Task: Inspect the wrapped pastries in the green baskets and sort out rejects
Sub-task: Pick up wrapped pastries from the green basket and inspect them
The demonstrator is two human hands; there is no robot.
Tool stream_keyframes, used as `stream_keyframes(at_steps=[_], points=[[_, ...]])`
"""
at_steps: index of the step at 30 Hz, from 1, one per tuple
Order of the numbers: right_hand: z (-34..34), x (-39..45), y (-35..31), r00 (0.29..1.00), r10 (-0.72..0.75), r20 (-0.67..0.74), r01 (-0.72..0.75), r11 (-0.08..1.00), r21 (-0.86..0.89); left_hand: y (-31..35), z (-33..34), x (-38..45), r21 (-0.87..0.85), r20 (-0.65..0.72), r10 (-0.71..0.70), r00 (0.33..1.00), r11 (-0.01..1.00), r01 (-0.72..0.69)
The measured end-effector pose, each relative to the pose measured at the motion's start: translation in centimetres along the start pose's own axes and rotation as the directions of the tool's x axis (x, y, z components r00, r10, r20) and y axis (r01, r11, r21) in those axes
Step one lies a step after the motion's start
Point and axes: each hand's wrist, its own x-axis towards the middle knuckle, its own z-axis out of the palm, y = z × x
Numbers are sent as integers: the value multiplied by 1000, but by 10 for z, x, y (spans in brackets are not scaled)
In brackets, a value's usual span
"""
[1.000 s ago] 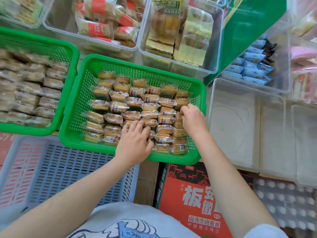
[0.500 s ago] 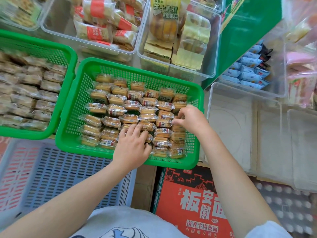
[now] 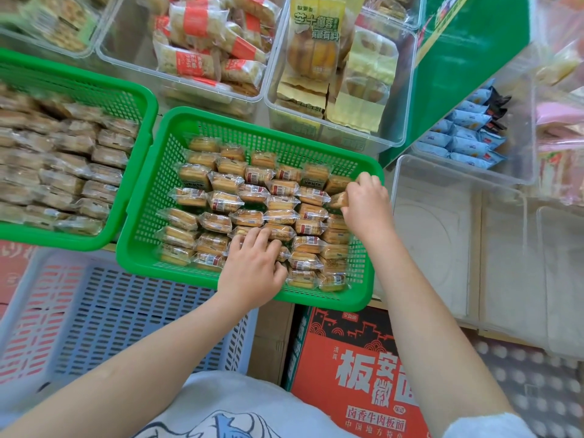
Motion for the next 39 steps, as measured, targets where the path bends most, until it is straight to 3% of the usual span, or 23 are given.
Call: stream_keyframes(at_steps=[3, 5, 8, 11, 12, 13, 15, 16, 18, 23, 26, 35, 39], points=[[-43, -42, 7, 991, 131, -5, -123, 946, 301, 1, -2, -1, -9, 18, 0, 1000, 1000, 0], [-65, -76, 11, 974, 218, 54, -210, 796, 568, 2, -5, -1, -21, 29, -5, 1000, 1000, 5], [-81, -121, 7, 949, 245, 198, -282, 381, 880, 1, -8, 0, -62, 74, -13, 997, 998, 18], [-85, -153, -4, 929, 189, 319, -323, -13, 946, 3, -22, -3, -246, 84, -95, 992, 963, 113], [-84, -160, -7, 922, 171, 347, -333, -107, 937, 7, -37, -6, -409, 83, -161, 983, 895, 181], [-84, -166, -10, 918, 150, 367, -340, -179, 923, 14, -57, -9, -610, 112, -222, 969, 754, 244], [-82, -175, -15, 915, 98, 391, -352, -276, 894, 28, -98, -18, -919, 238, -140, 961, 287, 269], [-81, -179, -17, 918, 74, 389, -351, -305, 885, 35, -117, -23, -963, 247, -39, 968, 100, 249], [-81, -184, -23, 931, 36, 362, -327, -355, 876, 43, -139, -34, -978, 196, 65, 978, -60, 200], [-85, -189, -37, 952, 29, 304, -266, -409, 873, 44, -153, -55, -987, 162, -96, 982, 2, 163], [-87, -192, -43, 959, 63, 275, -226, -415, 882, 39, -154, -63, -981, 150, -136, 979, 104, 165], [-83, -199, -35, 961, 98, 259, -222, -283, 933, 36, -145, -73, -925, 105, -145, 984, 350, 150], [-81, -199, -34, 946, 112, 303, -247, -356, 901, 41, -138, -71, -838, 79, -107, 991, 532, 125]])
